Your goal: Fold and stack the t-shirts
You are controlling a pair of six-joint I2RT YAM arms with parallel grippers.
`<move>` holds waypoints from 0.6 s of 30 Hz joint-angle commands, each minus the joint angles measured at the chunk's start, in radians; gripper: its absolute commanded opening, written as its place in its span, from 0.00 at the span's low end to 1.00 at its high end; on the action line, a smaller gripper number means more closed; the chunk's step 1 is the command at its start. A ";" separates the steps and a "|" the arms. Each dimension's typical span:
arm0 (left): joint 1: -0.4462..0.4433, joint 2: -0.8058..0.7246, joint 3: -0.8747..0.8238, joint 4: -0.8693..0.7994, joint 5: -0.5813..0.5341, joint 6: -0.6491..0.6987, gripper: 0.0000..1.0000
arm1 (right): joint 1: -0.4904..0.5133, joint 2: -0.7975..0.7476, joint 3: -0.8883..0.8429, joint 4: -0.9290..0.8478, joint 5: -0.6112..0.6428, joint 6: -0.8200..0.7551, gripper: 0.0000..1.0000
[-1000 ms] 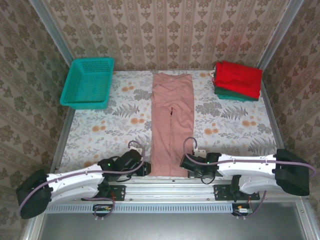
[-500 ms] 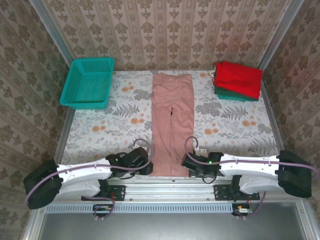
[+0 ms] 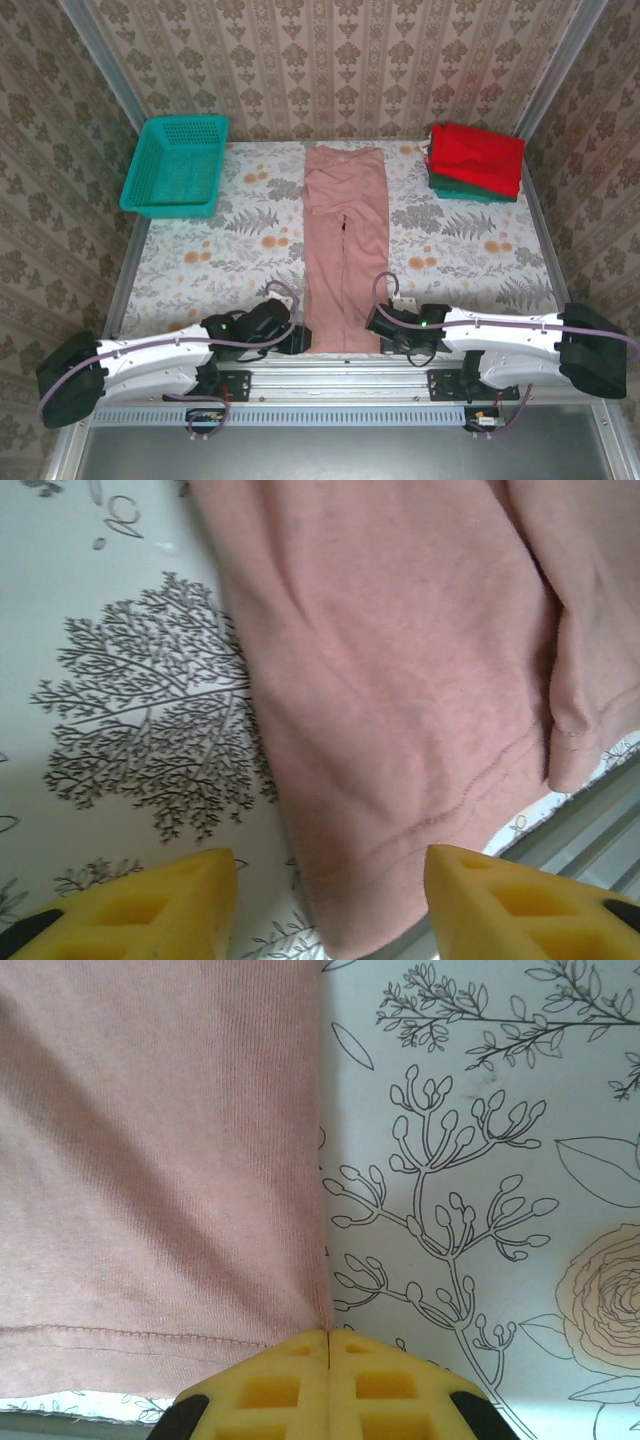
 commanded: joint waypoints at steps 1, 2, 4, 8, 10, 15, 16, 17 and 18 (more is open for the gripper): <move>-0.014 0.064 0.072 -0.075 -0.014 0.017 0.55 | -0.007 0.028 0.011 -0.011 -0.008 -0.023 0.00; -0.015 0.108 0.094 -0.115 -0.027 0.025 0.55 | -0.007 0.031 0.013 -0.008 -0.009 -0.025 0.00; -0.026 0.190 0.128 -0.152 -0.032 0.035 0.52 | -0.007 0.035 0.014 -0.005 -0.009 -0.027 0.00; -0.063 0.327 0.202 -0.206 -0.067 0.042 0.52 | -0.007 0.029 0.012 -0.017 -0.007 -0.025 0.00; -0.073 0.382 0.240 -0.252 -0.086 0.043 0.43 | -0.006 0.019 0.007 -0.022 -0.004 -0.023 0.00; -0.076 0.354 0.228 -0.269 -0.096 0.029 0.13 | -0.010 -0.024 -0.016 -0.038 0.007 -0.011 0.00; -0.074 0.329 0.217 -0.269 -0.106 0.025 0.10 | -0.012 -0.031 -0.019 -0.047 0.009 -0.010 0.00; -0.071 0.309 0.203 -0.260 -0.107 0.020 0.09 | -0.013 -0.035 -0.021 -0.052 0.013 -0.009 0.00; -0.067 0.289 0.186 -0.243 -0.102 0.018 0.08 | -0.015 -0.040 -0.024 -0.055 0.014 -0.010 0.00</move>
